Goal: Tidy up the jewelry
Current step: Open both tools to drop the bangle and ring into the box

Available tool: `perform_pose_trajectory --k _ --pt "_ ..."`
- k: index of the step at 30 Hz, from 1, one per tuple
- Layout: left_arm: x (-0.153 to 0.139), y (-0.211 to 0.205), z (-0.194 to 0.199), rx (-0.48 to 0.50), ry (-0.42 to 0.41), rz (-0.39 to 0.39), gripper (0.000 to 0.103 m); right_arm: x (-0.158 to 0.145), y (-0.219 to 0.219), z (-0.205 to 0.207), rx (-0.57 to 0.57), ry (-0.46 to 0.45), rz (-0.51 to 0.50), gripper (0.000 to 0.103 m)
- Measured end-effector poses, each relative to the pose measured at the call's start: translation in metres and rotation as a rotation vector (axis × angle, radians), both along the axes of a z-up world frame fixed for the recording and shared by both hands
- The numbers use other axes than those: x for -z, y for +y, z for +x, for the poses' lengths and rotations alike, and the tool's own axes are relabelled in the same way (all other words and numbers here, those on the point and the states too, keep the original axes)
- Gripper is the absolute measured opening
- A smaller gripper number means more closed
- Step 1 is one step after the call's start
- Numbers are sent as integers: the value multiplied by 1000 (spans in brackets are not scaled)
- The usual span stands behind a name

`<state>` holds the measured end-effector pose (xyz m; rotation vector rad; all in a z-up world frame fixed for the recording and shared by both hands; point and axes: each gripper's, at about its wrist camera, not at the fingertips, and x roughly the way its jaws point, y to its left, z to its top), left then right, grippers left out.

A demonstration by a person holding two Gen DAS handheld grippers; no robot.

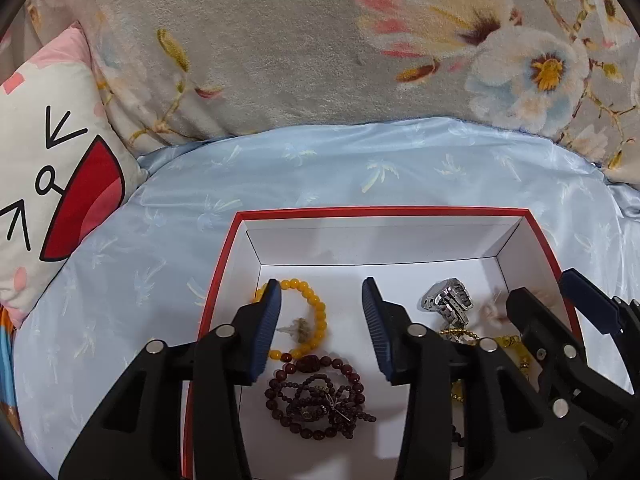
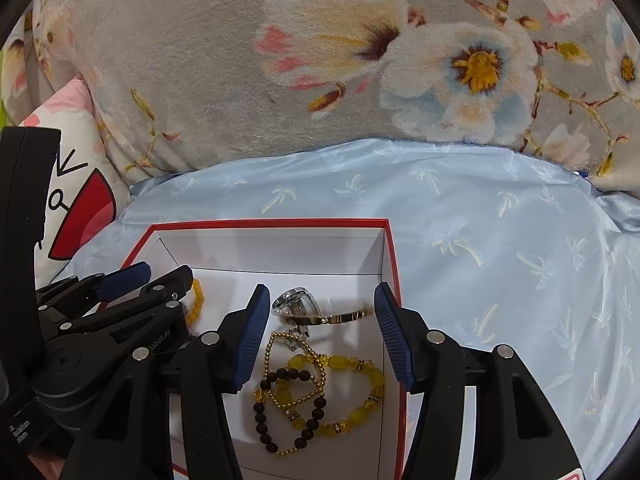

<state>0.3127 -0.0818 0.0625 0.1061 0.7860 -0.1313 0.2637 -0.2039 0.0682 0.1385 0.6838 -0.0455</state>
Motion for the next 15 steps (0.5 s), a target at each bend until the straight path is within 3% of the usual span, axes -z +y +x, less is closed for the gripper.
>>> perform_pose_trajectory --k 15 --pt "-19 8 -24 -17 -20 -9 41 -16 6 -24 16 -20 -15 55"
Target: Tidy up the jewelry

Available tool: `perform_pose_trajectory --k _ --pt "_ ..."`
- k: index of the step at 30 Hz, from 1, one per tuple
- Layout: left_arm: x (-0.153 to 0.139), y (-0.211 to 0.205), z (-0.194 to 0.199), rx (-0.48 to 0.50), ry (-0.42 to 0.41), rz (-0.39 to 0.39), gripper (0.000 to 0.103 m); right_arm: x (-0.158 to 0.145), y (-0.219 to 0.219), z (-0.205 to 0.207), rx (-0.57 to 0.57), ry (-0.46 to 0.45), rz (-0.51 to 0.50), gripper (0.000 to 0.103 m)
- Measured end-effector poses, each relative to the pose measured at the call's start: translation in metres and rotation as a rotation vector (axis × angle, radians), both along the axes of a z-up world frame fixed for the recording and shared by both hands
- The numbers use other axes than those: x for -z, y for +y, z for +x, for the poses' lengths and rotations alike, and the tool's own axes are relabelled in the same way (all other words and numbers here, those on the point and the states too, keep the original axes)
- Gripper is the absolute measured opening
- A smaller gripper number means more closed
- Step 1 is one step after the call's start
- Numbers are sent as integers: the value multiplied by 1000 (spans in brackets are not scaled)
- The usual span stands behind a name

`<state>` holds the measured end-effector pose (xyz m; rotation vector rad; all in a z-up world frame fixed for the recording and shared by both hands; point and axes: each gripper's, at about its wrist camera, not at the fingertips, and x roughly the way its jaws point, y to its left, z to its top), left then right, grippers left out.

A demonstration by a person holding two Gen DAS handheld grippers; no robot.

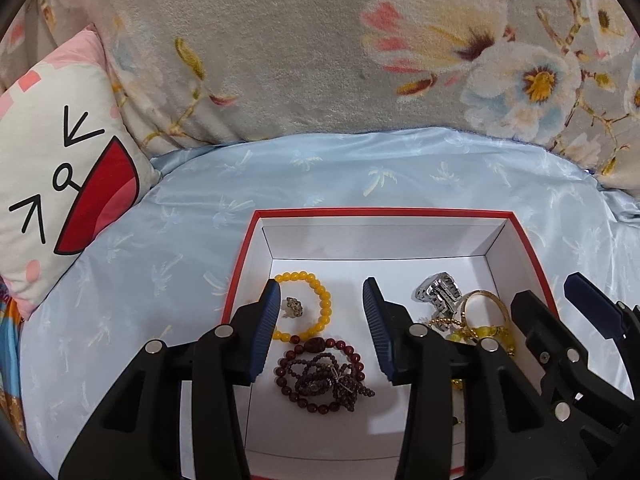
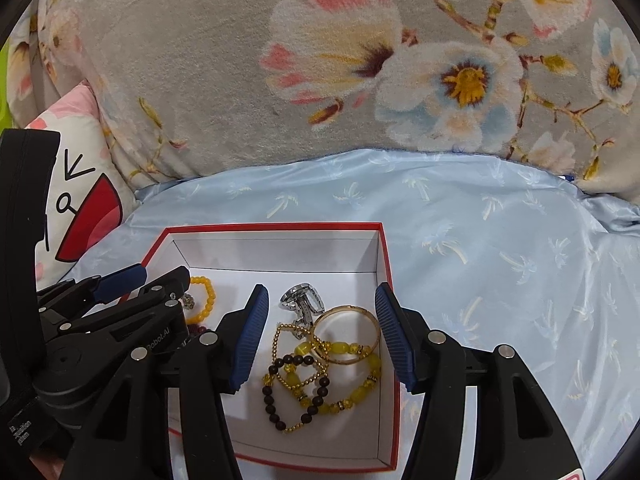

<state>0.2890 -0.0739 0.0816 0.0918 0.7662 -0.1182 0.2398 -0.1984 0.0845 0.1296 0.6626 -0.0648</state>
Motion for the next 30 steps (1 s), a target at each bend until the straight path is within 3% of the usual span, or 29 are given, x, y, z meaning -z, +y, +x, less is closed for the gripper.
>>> perform_pose_trajectory --k 13,30 --pt "-13 9 -40 3 -12 -10 44 -12 0 -40 28 -3 10 62" --pt "-1 30 -100 -10 36 -48 44 -3 16 -98 41 32 -16 64"
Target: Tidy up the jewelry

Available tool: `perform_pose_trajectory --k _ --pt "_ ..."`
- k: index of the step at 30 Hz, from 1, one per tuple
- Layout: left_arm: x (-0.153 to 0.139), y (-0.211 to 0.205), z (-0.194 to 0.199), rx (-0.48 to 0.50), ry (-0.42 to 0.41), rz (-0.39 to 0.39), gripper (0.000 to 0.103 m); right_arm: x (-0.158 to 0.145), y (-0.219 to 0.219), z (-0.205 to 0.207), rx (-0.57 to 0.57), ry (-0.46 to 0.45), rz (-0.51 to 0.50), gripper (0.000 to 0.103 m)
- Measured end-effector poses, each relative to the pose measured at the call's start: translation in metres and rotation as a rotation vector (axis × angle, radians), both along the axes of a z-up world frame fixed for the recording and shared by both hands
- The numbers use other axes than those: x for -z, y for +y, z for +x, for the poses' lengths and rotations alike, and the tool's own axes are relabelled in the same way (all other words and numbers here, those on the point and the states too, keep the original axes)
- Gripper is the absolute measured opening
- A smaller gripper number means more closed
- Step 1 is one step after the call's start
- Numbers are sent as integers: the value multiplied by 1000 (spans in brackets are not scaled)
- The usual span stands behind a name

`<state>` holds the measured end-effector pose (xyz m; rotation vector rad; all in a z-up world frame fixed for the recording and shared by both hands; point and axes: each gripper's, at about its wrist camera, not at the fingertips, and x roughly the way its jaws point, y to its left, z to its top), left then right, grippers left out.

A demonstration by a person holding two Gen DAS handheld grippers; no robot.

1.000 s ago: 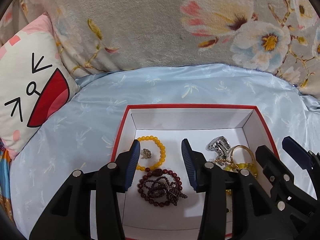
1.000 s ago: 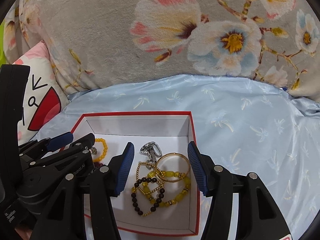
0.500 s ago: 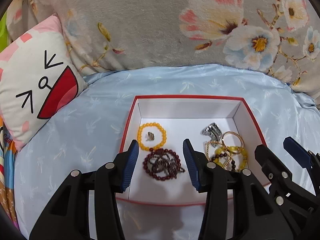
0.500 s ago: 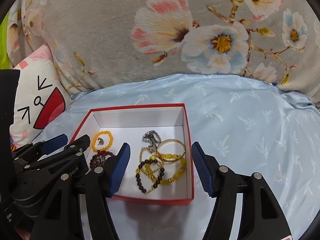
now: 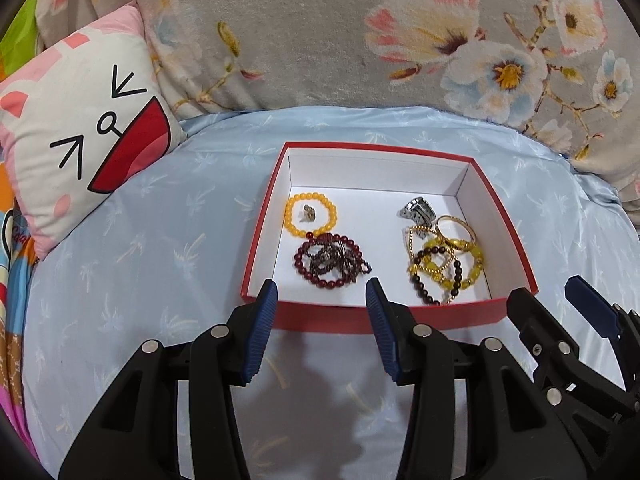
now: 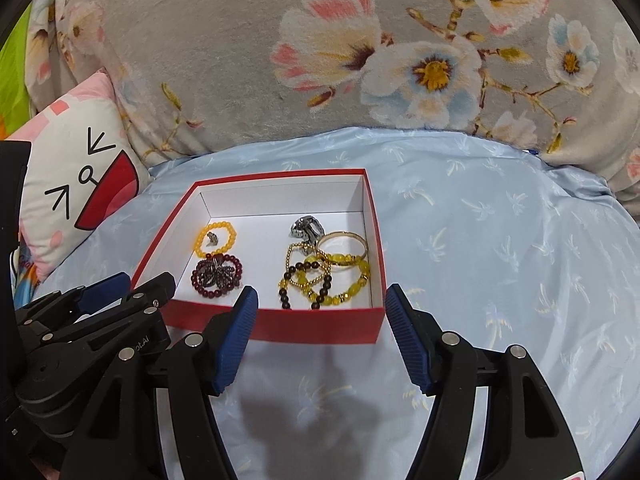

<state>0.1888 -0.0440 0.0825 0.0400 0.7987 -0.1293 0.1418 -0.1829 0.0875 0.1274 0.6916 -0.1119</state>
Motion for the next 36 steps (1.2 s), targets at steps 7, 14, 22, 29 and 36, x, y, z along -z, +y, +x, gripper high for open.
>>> perform_pose_trajectory --k 7,14,22,29,36 --pt "3 -2 -15 5 6 7 44 5 -3 -17 17 11 18 64" --pt "2 -5 -26 -7 -7 38 50 5 0 -29 34 8 -26 64" --pt "-1 -2 -36 -45 -31 58 71 3 -6 -39 68 0 -27 72" --pt "-2 5 -42 -77 -41 52 92 2 -14 -49 100 -10 -16 84" --pt "-1 0 -55 -79 -58 100 93 1 -16 -57 108 -10 5 84"
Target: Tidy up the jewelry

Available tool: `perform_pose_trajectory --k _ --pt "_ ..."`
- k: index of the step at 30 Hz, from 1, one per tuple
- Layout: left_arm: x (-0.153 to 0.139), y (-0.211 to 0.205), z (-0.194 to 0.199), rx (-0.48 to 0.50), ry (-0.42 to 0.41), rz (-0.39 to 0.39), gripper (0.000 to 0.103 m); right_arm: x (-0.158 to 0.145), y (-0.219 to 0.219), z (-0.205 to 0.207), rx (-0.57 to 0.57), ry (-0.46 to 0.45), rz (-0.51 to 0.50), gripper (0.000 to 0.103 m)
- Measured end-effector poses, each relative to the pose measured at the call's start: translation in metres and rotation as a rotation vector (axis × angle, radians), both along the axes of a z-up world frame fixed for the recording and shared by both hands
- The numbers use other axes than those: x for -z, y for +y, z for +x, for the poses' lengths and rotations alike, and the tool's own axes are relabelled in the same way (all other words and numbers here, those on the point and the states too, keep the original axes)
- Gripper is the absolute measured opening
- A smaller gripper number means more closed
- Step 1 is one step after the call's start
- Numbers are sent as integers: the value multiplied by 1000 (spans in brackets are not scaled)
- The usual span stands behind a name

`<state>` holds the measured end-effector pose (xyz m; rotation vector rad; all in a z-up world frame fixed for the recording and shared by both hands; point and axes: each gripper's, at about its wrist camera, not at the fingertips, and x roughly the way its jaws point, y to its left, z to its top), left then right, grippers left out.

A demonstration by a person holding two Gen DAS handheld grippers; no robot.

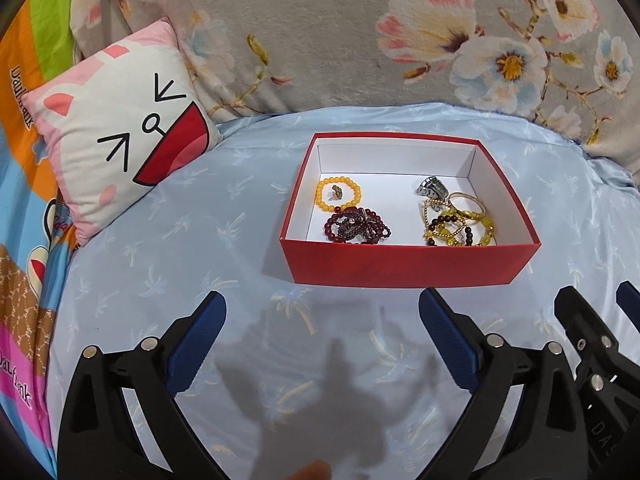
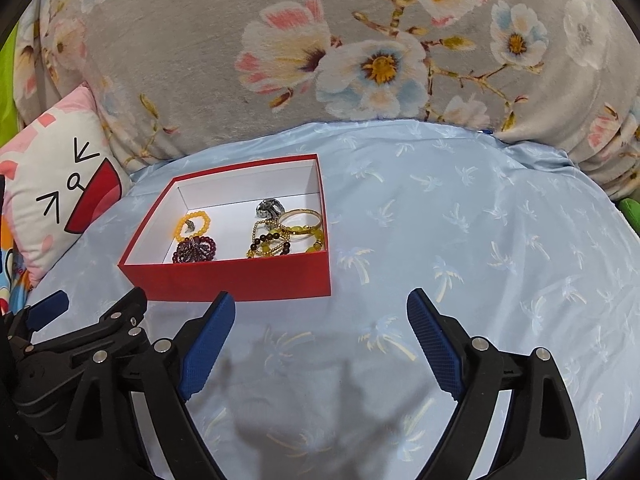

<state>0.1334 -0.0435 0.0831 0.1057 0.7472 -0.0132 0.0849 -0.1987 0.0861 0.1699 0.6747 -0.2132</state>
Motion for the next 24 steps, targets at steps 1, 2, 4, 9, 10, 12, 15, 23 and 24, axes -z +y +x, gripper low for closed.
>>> perform_pose_trajectory --k 1,2,4,9,10,12,15,23,24 --pt "0 1 -2 -1 -1 -2 93 0 0 -1 -2 -1 3 84" --pt "-1 1 -3 0 0 -3 93 0 0 -2 -3 0 6 84" --pt "-2 2 -6 -3 -3 -4 93 0 0 -4 -4 -1 8 84" --pt "-5 6 -14 -12 -10 -10 94 -1 2 -12 -3 -5 -6 84" --pt "-6 7 -15 -17 -11 -11 94 -2 2 -13 -4 -3 -12 84" --pt "-7 9 -16 -24 -11 -15 94 -2 2 -16 -1 -4 -15 84" --pt "-7 10 -19 -27 -11 -24 94 -2 1 -20 -2 -7 -9 84" --pt "-9 10 -24 -28 -13 -25 95 -3 6 -25 -12 -8 -26 85" --pt "-9 10 -24 -28 -14 -26 95 -3 6 -25 -12 -8 -25 85"
